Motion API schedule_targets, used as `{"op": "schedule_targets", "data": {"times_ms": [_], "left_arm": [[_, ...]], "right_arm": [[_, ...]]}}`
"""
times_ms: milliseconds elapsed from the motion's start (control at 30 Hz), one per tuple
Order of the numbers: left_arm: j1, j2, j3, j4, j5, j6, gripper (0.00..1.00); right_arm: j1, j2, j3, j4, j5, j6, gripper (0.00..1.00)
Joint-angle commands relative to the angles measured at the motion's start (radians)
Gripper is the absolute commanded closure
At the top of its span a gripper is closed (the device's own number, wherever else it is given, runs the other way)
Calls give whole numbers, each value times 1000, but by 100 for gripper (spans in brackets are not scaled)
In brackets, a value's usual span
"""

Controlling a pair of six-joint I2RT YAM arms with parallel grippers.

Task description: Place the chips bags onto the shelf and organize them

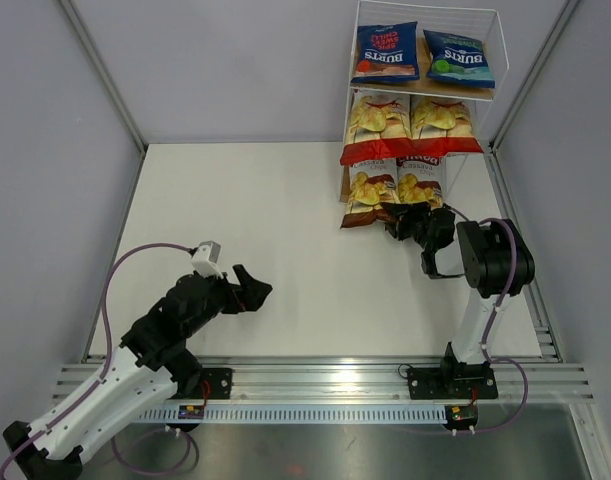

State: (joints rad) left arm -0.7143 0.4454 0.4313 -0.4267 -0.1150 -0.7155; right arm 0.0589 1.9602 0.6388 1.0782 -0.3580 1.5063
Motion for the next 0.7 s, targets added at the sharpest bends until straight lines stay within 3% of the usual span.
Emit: {"op": "schedule_targets", "data": {"times_ms": [0, 100, 467, 667], "left_arm": [[3, -20, 4, 16, 11, -4, 1], [3, -20, 3, 14, 15, -4, 1], [3, -50, -5, 5, 26, -16, 1], [3, -68, -5, -10, 29, -16, 1]], "right_arm": [[9, -55, 36, -164, 30, -1, 48], [19, -102, 48, -236, 50, -14, 44], [73, -254, 56, -481, 152, -29, 46], [131, -259, 44, -471, 241, 35, 70]]}}
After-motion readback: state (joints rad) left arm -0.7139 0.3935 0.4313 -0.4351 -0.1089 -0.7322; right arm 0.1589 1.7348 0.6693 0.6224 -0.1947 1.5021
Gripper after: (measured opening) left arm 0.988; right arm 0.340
